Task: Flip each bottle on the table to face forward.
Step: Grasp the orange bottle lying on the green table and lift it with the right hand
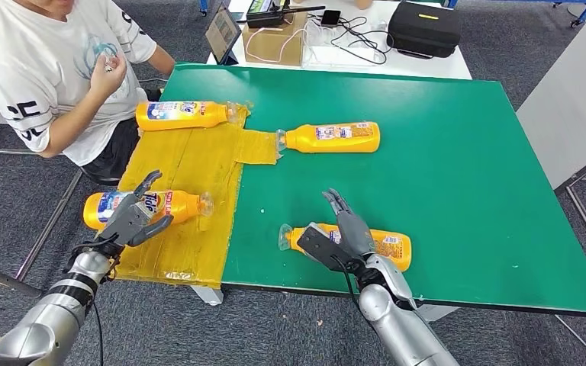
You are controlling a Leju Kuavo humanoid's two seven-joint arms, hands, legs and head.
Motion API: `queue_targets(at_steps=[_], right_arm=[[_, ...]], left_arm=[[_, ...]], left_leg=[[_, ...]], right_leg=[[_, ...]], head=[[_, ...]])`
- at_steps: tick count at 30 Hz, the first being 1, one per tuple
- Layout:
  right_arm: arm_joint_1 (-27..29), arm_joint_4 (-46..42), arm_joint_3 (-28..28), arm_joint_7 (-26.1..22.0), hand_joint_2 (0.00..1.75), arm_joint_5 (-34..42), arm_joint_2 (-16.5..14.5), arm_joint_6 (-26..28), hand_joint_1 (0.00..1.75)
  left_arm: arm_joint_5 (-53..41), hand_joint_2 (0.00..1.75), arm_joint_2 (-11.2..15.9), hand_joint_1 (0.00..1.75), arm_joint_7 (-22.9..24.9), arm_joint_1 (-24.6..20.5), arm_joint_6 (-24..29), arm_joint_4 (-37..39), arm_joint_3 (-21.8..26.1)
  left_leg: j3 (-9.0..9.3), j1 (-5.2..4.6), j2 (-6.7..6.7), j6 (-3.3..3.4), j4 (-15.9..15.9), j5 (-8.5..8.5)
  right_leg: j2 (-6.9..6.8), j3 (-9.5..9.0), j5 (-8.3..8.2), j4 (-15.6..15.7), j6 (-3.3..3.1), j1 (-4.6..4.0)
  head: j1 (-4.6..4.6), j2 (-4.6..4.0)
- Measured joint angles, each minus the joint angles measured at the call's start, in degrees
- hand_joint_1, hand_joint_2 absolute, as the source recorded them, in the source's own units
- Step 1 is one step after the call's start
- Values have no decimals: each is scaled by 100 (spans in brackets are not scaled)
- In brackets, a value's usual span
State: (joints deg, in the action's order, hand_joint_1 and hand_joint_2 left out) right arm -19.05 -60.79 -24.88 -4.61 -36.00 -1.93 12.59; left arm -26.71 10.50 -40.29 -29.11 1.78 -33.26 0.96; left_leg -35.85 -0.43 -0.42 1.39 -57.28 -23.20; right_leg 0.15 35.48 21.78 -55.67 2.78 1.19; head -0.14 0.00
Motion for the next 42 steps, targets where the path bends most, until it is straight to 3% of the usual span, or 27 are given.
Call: queue_targets(at_steps=[7, 11, 19, 20, 23, 24, 33, 38, 42], right_arm=[[95, -46, -20, 387, 175, -562, 357, -341, 0], [151, -139, -21, 621, 175, -906, 537, -451, 0], [222, -288, -20, 989, 175, -1419, 814, -735, 0], [227, -287, -20, 1021, 175, -1464, 832, -763, 33], [234, -286, -19, 1071, 175, -1562, 861, -806, 164], [235, -285, -19, 1082, 175, -1590, 865, -824, 175], [107, -137, -18, 1020, 175, -1607, 881, -1030, 175], [-7, -31, 29, 731, 175, -1142, 834, -1070, 175], [4, -1, 175, 521, 175, -735, 680, -795, 175]], left_arm=[[537, 0, -173, 0, 1, 174, -471, -355, 390], [872, 175, -317, 0, 132, 214, -740, -495, 602], [1380, 175, -675, 0, 526, 289, -1083, -888, 856], [1423, 175, -719, 0, 572, 305, -1091, -948, 864], [1522, 175, -841, 0, 688, 353, -1107, -1134, 875], [1557, 175, -873, 0, 719, 371, -1131, -1195, 877], [1824, 175, -1094, 0, 988, 573, -1258, -1699, 698], [1735, 175, -1155, 0, 1121, 590, -820, -1788, 532], [1556, 175, -1210, 0, 1197, 585, -405, -1816, 371]], left_leg=[[1, 2, -1, -1, 0, 4], [0, 1, -2, -1, -2, 3], [-1, 0, -4, 2, -2, 1], [-1, 0, -4, 2, -2, 1], [0, 0, -4, 2, -2, 1], [1, 0, -3, 2, -2, 1], [3, 0, -5, 2, -2, 1], [8, 0, -2, 2, -2, 1], [10, 3, 12, 1, -2, -1]], right_leg=[[0, 0, -2, -1, 1, -2], [0, 1, -2, 0, 1, -1], [-1, -1, -2, 3, 1, 0], [-1, -1, -2, 3, 1, 0], [-1, -2, -2, 3, 2, -1], [-1, -3, -2, 3, 2, -1], [-1, -8, -2, 4, 1, 0], [-1, -10, -2, 4, 2, -1], [3, -9, -2, 3, 1, -5]], head=[[0, 0], [-1, 0], [0, 1], [1, 1], [-1, 1], [-1, 1], [0, 1], [-1, 0], [-1, 1]])
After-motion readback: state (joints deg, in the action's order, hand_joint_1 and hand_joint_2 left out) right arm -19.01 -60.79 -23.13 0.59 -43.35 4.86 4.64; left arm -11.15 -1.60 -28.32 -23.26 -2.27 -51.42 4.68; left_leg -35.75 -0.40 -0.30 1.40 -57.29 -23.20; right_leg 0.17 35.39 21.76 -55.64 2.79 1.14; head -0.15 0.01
